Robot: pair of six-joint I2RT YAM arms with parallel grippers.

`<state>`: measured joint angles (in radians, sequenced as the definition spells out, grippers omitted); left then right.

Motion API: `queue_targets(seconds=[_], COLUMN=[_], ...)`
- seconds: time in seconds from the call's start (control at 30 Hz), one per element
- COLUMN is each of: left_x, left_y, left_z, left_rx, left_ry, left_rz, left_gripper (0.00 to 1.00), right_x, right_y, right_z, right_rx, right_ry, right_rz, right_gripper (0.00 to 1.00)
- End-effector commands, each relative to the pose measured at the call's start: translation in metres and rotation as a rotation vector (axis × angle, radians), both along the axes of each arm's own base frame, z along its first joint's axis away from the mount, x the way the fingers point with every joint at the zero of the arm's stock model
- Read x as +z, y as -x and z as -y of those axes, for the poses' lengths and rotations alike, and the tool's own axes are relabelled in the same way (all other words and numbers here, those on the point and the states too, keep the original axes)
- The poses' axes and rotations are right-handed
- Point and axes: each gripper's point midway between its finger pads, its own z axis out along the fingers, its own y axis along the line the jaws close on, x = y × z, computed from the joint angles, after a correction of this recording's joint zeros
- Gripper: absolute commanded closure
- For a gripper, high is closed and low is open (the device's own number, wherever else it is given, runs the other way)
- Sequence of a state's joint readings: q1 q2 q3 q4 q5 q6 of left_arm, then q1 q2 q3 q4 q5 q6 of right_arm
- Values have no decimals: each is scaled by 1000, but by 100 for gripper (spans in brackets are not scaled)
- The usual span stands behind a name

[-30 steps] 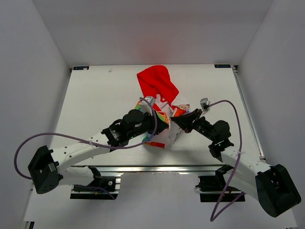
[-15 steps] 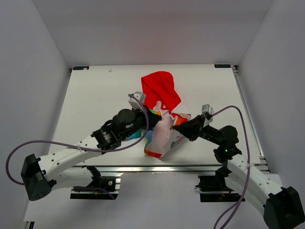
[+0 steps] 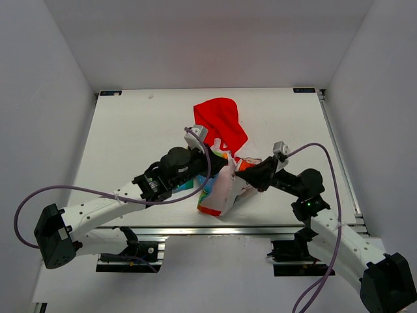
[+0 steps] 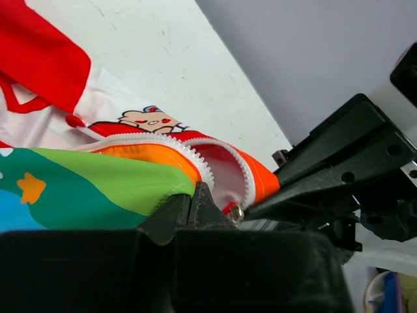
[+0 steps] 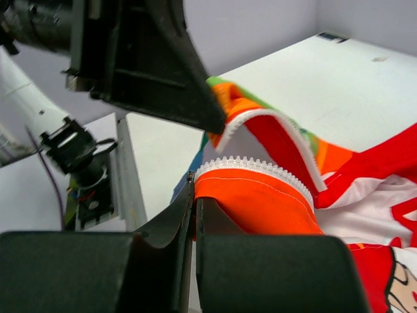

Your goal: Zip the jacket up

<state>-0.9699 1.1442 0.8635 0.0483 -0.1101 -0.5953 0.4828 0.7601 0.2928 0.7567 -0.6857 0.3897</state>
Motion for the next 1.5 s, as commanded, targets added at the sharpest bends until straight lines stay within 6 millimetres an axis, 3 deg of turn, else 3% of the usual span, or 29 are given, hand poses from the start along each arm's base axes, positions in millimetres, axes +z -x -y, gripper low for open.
queue_targets(seconds=[0.0,0.87,1.47], left_x=[23,25,31], left_y=[8,13,16], left_z=[5,11,0], left_rx=[-44,-70,-50], left_ry=[94,181,218], left_rz=[23,6,28], left_gripper=[100,100,100], right_x=[30,31,23], right_y=[-15,-11,-7], right_z=[9,1,-1], right_rx=[-110,-37,-19], right_ry=[-96,-143,-135], right_rz=[69,13,-54], right_gripper=[100,100,100])
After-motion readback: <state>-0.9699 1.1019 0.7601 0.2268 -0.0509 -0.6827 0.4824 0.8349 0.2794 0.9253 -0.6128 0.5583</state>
